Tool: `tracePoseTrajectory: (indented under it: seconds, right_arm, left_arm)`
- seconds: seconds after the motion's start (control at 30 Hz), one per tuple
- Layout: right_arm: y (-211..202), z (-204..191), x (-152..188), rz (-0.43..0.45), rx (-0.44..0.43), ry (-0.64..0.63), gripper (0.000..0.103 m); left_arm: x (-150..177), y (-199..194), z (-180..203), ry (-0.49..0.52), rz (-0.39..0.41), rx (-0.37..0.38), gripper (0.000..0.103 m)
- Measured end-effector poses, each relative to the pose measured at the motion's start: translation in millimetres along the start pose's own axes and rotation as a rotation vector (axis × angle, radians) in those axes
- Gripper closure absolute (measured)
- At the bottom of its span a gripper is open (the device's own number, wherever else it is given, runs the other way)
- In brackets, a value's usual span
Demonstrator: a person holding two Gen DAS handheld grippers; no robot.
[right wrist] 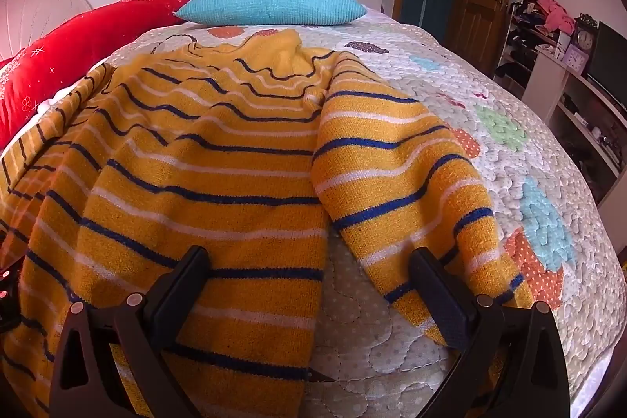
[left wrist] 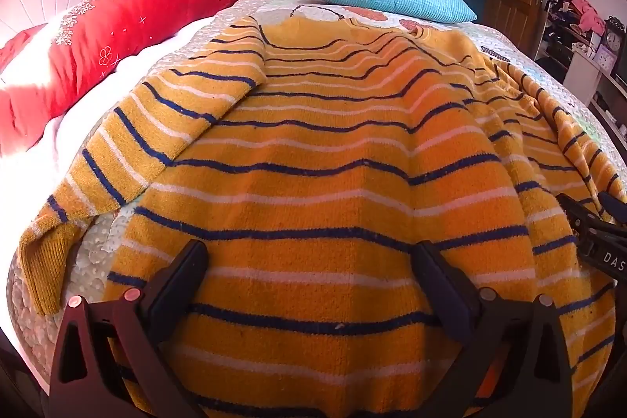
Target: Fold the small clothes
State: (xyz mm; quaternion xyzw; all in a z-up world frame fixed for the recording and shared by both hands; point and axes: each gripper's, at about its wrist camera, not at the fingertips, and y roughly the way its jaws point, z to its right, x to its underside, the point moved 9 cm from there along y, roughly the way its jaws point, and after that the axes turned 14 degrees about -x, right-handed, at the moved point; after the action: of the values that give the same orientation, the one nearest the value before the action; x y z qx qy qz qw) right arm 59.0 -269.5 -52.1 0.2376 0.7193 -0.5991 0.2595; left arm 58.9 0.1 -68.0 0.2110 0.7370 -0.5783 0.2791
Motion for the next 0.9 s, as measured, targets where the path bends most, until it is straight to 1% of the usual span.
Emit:
tracePoseTrajectory:
  seconds: [0.37, 0.6, 0.77, 0.9]
  right_arm:
    - [0.9, -0.8, -0.8, 0.006, -0.012, 0.006, 0.000]
    - [-0.6, -1.3, -0.3, 0.011, -0.039, 0.019, 0.000]
    - [-0.7, -1.4, -0.2, 0.012, -0.035, 0.018, 0.000]
    - [0.2, -2.1, -0.1, 0.006, -0.017, 0.012, 0.000]
  left_arm:
    - [-3.2, 3.1, -6.5, -0.001, 0.004, -0.002, 0.000]
    - [0.1, 4.3, -2.2, 0.006, -0.033, 0.013, 0.000]
    - [1.2, 5.1, -1.3, 0.010, -0.034, 0.022, 0.000]
    - [3.5, 1.4, 0.4, 0.013, -0.017, 0.008, 0.000]
